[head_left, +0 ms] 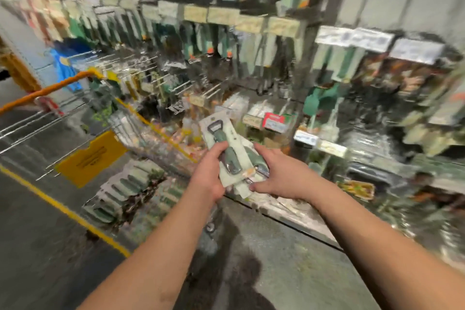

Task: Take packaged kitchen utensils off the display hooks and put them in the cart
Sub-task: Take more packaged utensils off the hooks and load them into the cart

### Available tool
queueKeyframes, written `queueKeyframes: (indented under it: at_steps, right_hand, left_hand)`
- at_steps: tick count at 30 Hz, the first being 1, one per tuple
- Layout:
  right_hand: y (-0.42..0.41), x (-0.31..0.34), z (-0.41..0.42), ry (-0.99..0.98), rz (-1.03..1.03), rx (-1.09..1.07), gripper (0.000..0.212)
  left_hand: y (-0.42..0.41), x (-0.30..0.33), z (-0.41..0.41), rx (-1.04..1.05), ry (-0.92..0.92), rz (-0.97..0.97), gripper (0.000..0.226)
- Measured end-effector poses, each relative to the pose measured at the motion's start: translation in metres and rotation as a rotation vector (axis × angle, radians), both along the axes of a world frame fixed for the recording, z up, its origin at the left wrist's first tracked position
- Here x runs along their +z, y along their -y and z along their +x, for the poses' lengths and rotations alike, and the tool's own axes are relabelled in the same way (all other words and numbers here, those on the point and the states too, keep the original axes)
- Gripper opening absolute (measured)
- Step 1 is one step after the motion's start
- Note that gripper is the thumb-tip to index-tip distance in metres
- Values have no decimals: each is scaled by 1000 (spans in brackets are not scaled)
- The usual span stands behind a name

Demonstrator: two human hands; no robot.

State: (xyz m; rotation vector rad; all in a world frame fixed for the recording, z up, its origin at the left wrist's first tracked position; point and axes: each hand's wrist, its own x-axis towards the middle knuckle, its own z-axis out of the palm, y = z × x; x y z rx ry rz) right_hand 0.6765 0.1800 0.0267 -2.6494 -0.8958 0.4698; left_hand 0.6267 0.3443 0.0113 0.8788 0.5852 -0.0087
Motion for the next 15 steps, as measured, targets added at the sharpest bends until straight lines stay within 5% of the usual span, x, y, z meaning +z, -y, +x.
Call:
queueKeyframes:
  at_steps: [15]
  right_hand:
    - [394, 49, -52, 114, 9, -489, 111]
  left_hand:
    - [385, 35, 42, -380, 100, 57, 50]
